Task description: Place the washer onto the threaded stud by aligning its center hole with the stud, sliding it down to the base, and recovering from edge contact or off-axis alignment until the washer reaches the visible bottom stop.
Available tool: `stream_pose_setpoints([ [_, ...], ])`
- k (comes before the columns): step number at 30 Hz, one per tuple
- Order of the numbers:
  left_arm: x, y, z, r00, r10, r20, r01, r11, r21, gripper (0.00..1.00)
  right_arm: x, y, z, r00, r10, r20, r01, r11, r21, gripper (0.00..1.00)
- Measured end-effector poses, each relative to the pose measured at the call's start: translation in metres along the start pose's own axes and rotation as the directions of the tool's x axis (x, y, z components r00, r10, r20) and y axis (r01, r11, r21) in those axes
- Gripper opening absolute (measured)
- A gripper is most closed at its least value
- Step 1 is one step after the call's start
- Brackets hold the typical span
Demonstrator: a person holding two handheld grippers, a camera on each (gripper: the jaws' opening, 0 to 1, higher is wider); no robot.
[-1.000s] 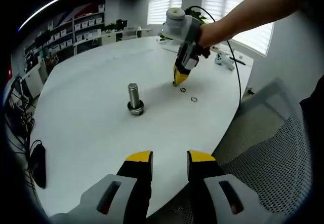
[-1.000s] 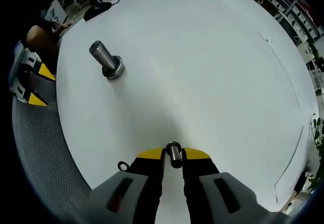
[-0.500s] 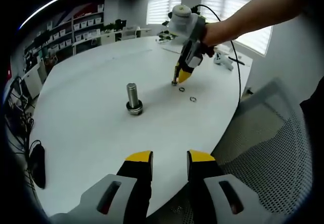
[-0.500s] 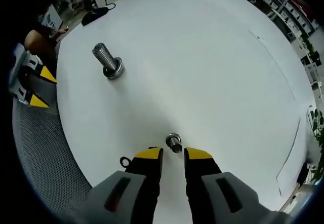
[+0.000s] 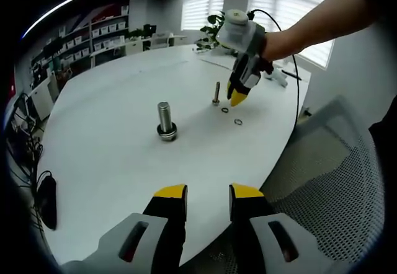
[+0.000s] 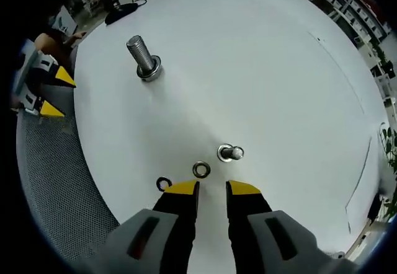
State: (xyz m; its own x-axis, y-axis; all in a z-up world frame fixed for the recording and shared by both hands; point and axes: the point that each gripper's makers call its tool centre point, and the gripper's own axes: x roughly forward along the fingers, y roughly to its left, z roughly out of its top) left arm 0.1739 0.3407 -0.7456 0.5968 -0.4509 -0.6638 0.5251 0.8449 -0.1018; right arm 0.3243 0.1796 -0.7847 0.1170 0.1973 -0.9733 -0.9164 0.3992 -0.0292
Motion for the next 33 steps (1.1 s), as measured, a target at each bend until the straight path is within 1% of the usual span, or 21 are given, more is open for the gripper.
stream_pose_setpoints([
  [9,0.000,0.002,-0.001,1.000,0.007,-0.006,-0.007,1.000,-0.002,0.25,0.002,0.005,0.003,1.000,0.002,0.006,-0.002,1.000,-0.009,0.20],
  [17,0.000,0.001,-0.001,1.000,0.006,-0.007,-0.006,1.000,0.002,0.25,0.008,0.004,0.008,1.000,0.010,0.015,-0.010,1.000,0.020,0.21],
  [27,0.000,0.001,-0.001,1.000,0.006,-0.006,-0.006,1.000,0.001,0.25,0.013,0.011,0.009,1.000,0.021,0.006,-0.021,1.000,0.012,0.21],
  [33,0.000,0.001,-0.002,1.000,0.006,-0.009,-0.006,1.000,-0.002,0.25,0.017,0.014,0.010,0.999,0.039,0.009,-0.039,0.998,0.040,0.22],
])
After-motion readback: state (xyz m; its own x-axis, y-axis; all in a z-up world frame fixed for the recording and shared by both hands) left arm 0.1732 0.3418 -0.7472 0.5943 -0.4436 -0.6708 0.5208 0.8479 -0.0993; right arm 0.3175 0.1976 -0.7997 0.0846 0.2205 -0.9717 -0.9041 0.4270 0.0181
